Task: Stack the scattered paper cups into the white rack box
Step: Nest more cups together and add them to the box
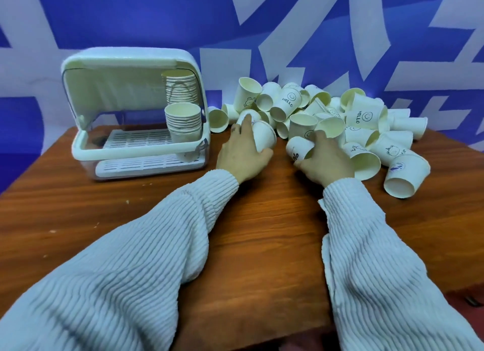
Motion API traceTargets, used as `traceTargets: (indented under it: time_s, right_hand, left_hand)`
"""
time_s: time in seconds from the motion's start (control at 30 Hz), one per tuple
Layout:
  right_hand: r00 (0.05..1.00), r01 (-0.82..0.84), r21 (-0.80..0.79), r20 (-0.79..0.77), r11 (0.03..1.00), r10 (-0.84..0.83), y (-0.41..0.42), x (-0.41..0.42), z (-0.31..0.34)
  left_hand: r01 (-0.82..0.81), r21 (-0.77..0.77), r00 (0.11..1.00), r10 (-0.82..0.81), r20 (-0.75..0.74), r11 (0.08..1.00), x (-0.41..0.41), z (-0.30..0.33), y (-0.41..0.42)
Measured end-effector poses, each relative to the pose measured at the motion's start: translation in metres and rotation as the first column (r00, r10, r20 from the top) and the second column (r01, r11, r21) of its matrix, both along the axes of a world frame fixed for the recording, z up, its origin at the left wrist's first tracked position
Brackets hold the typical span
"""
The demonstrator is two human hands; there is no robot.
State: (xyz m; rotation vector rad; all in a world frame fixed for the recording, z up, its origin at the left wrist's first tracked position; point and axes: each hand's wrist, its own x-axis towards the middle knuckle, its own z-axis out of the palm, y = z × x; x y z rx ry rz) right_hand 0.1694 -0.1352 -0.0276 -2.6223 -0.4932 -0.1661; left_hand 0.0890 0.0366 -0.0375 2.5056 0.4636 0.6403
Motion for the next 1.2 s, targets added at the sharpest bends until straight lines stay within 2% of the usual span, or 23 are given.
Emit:
traceTargets:
  time_s: [0.13, 0.2, 0.27, 0.43, 0.5, 0.57, 0.67, 0.73, 0.9, 0.97, 1.1, 1.2]
  right_hand:
    - [0.997, -0.057, 0.349, 0.071, 0.936, 0.034, 0.02, -0.025, 0.018]
    - [0.985, -0.16, 0.464, 0.138, 0.871, 0.107, 0.038, -0.041, 0.028]
    - [0.962, -0.266, 0.506, 0.199, 0.821, 0.189, 0.059, -0.055, 0.041]
    - [0.882, -0.467, 0.483, 0.312, 0.741, 0.353, 0.115, -0.066, 0.079]
    - [0.823, -0.554, 0.389, 0.387, 0.736, 0.415, 0.136, -0.065, 0.093]
    - [0.756, -0.626, 0.23, 0.411, 0.745, 0.509, 0.155, -0.064, 0.102]
    - [0.706, -0.66, -0.048, 0.302, 0.75, 0.641, 0.18, -0.059, 0.105]
    - [0.68, -0.672, -0.191, 0.224, 0.716, 0.698, 0.192, -0.057, 0.1]
    - [0.668, -0.66, -0.391, 0.084, 0.641, 0.739, 0.205, -0.055, 0.065]
    - [0.665, -0.67, -0.364, 0.093, 0.647, 0.741, 0.203, -0.053, 0.056]
    - [0.679, -0.717, -0.043, 0.182, 0.696, 0.711, 0.195, -0.053, 0.054]
    - [0.697, -0.711, 0.09, 0.218, 0.697, 0.683, 0.185, -0.054, 0.047]
  left_hand:
    - [-0.028, -0.14, 0.972, 0.06, 0.229, 0.99, -0.046, 0.024, 0.017]
    - [-0.035, -0.248, 0.911, 0.132, 0.389, 0.968, -0.064, 0.031, 0.03]
    - [-0.033, -0.343, 0.825, 0.219, 0.521, 0.939, -0.082, 0.034, 0.047]
    - [-0.054, -0.458, 0.675, 0.37, 0.638, 0.887, -0.112, 0.036, 0.082]
    - [-0.068, -0.49, 0.632, 0.417, 0.653, 0.869, -0.119, 0.037, 0.091]
    - [-0.083, -0.505, 0.609, 0.445, 0.657, 0.859, -0.123, 0.036, 0.098]
    - [-0.103, -0.533, 0.607, 0.477, 0.635, 0.84, -0.126, 0.033, 0.104]
    - [-0.108, -0.556, 0.615, 0.495, 0.614, 0.824, -0.126, 0.033, 0.106]
    - [-0.069, -0.573, 0.643, 0.476, 0.6, 0.817, -0.125, 0.032, 0.11]
    - [-0.07, -0.544, 0.668, 0.444, 0.597, 0.836, -0.123, 0.035, 0.112]
    - [-0.065, -0.435, 0.691, 0.355, 0.63, 0.898, -0.108, 0.056, 0.121]
    - [-0.064, -0.41, 0.692, 0.336, 0.639, 0.91, -0.087, 0.076, 0.124]
